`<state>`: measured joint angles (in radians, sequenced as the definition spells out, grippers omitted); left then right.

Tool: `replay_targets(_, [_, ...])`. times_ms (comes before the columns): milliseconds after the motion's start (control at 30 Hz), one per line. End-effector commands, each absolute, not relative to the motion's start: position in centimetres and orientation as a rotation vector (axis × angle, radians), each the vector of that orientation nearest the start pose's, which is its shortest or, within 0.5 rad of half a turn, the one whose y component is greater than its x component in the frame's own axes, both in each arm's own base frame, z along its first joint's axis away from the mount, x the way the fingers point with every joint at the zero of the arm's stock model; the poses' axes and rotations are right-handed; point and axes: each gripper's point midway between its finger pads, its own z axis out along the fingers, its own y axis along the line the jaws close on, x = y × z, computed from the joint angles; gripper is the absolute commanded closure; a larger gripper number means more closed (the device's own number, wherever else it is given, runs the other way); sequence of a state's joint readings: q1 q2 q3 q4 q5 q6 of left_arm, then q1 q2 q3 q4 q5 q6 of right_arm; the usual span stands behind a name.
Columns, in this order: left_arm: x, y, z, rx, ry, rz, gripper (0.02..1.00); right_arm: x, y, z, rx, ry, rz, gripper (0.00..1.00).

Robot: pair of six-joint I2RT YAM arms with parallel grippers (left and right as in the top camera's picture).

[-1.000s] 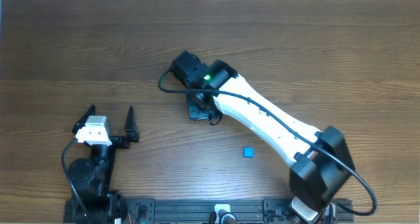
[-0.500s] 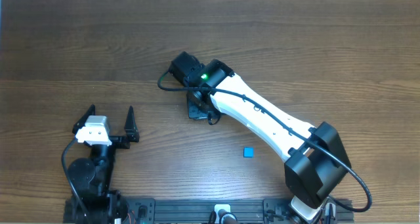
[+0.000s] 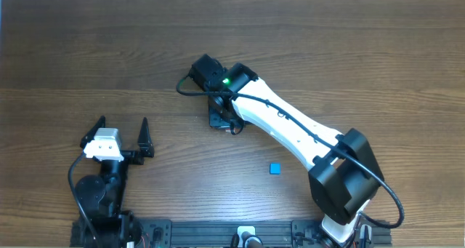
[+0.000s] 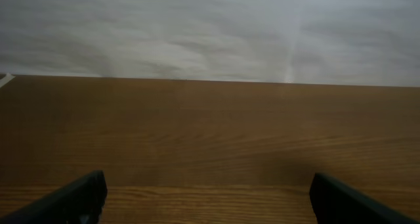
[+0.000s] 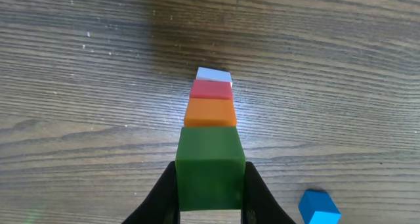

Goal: Stack Cubes

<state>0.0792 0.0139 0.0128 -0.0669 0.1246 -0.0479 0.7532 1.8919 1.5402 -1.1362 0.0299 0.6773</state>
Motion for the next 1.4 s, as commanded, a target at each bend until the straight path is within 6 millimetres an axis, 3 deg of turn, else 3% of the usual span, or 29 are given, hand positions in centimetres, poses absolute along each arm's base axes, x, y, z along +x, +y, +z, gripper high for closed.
replay_targets(33, [24.59, -0.22, 15.92, 0.006, 1.636, -0.071, 0.020, 28.36, 24.98, 9.02, -0.086, 3.040, 0.024, 0.989])
replay_targets(1100, [24.59, -0.22, 15.92, 0.006, 1.636, -0.071, 0.018, 28.71, 25.02, 8.28, -0.053, 3.037, 0.001, 0.985])
replay_targets(1233, [24.59, -0.22, 15.92, 0.006, 1.636, -0.071, 0.018, 28.72, 25.03, 8.21, -0.053, 3.038, 0.000, 0.820])
replay_targets(1400, [24.59, -0.22, 15.92, 0.006, 1.636, -0.071, 0.018, 28.70, 25.02, 8.21, -0.053, 3.039, -0.001, 0.391])
